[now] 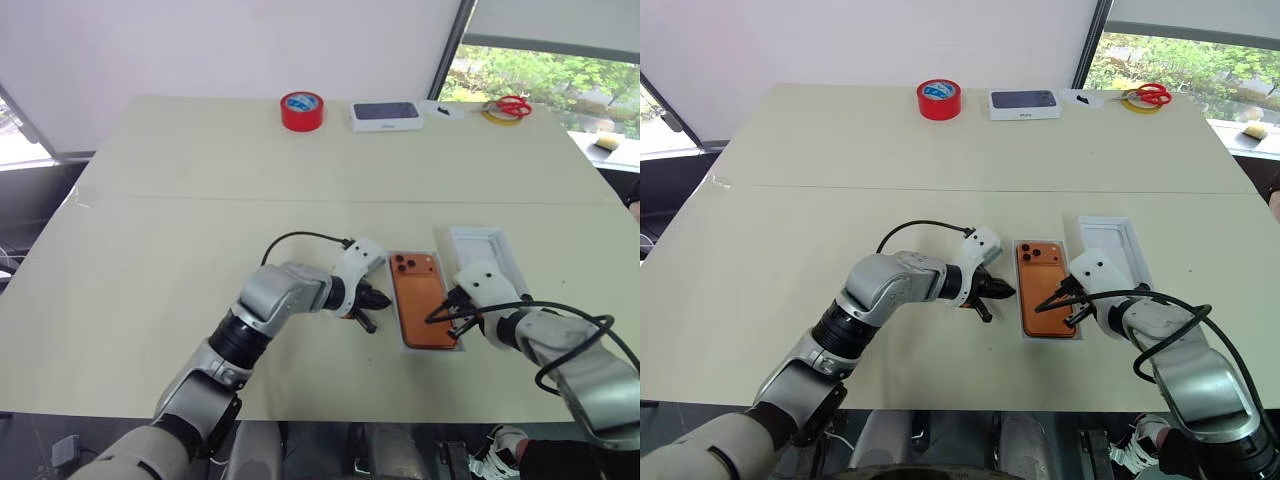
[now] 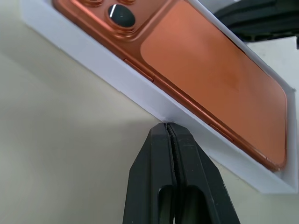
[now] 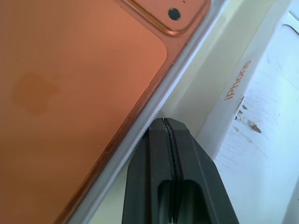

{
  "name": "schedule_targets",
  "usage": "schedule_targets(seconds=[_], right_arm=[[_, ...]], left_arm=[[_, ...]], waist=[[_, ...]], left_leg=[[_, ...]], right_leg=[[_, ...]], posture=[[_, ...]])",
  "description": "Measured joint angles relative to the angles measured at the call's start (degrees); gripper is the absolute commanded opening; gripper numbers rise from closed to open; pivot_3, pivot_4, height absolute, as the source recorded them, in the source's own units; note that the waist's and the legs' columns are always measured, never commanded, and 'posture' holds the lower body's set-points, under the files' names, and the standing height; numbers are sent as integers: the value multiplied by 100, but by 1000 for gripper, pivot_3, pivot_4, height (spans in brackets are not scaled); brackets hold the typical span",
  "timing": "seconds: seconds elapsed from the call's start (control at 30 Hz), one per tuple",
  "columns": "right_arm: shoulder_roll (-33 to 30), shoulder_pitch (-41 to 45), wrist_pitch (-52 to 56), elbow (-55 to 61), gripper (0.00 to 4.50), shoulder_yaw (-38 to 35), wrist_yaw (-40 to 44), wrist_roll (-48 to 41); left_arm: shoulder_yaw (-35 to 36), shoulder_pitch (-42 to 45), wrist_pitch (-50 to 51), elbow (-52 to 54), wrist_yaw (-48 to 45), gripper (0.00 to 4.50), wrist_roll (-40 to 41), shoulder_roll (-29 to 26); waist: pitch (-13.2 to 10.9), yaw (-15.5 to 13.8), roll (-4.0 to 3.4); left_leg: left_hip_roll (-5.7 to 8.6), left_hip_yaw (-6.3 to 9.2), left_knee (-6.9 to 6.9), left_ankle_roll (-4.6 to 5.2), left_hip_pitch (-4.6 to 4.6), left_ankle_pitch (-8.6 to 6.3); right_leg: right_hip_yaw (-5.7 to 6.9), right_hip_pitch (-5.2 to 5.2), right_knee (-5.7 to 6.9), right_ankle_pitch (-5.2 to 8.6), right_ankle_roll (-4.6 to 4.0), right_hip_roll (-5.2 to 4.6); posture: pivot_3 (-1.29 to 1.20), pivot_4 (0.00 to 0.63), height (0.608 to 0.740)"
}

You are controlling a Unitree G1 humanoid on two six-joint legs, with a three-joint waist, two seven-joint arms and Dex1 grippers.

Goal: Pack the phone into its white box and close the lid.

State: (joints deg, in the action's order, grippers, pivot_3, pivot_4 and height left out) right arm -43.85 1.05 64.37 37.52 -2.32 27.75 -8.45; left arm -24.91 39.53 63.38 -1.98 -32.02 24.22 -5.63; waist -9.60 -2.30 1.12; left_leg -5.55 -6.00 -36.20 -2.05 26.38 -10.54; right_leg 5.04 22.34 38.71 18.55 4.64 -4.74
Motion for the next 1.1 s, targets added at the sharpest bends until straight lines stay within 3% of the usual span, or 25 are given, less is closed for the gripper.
schedule_targets(seconds=[0.17, 0.2, 0.27, 0.47, 0.7, 0.87, 1.0, 1.1], right_arm=[[-146, -158, -255, 16, 0, -400, 351, -234], [-147, -179, -301, 40, 254, -540, 467, -340], [-177, -211, -356, 51, 821, -837, 681, -535], [-594, 284, -137, -144, 3863, -1579, 1094, -1042], [-424, 1744, 1221, -1187, 3863, -1385, 716, -1371], [-99, 2306, 2007, -1944, 3863, -1018, 283, -1365], [-80, 2570, 2264, -2216, 3863, -779, 96, -1363], [9, 2728, 2374, -2460, 2971, -570, -83, -1300]], left_arm=[[-4, -14, -4, 58, -168, 60, 9, -108], [26, -42, -3, 89, -194, 13, 15, -167], [127, -116, 7, 175, -261, 0, 28, -291], [622, -233, -205, 667, -490, 0, 61, -1085], [811, -913, -1894, 1053, -998, 0, -164, -1622], [767, -1341, -3288, 1377, -1548, 0, -616, -2156], [774, -1527, -3679, 1441, -1875, 0, -626, -2270], [780, -1641, -3800, 1469, -2032, 0, -621, -2324]], waist=[[0, 15, 0], [0, 18, 0], [0, 29, -1], [-1, 46, -4], [0, 34, -5], [0, 19, -10], [0, 17, -11], [0, 38, -12]], left_leg=[[-1, 0, 1, 0, -1, 0], [-2, 0, 1, 0, -1, 0], [-5, 0, 1, 0, -1, 0], [-6, 0, 1, 0, -3, 0], [-6, -5, 1, 0, -2, 1], [-7, -11, 2, 0, 1, 1], [-6, -12, 2, 0, 1, 0], [-9, -13, 3, 0, 0, 0]], right_leg=[[0, 1, 0, 0, 0, 2], [0, 2, 0, 0, 0, 3], [-1, 3, 2, 0, -1, 5], [-2, 3, 5, -1, -1, 5], [-2, 6, 5, -2, -3, 4], [-2, 9, 5, -2, -3, 2], [-2, 9, 5, -2, -3, 1], [-2, 11, 7, -2, -3, 4]], posture=[[0, 150, 730], [0, 150, 730], [0, 150, 730], [0, 150, 730], [0, 150, 730], [0, 150, 730], [0, 150, 730], [0, 150, 730]])
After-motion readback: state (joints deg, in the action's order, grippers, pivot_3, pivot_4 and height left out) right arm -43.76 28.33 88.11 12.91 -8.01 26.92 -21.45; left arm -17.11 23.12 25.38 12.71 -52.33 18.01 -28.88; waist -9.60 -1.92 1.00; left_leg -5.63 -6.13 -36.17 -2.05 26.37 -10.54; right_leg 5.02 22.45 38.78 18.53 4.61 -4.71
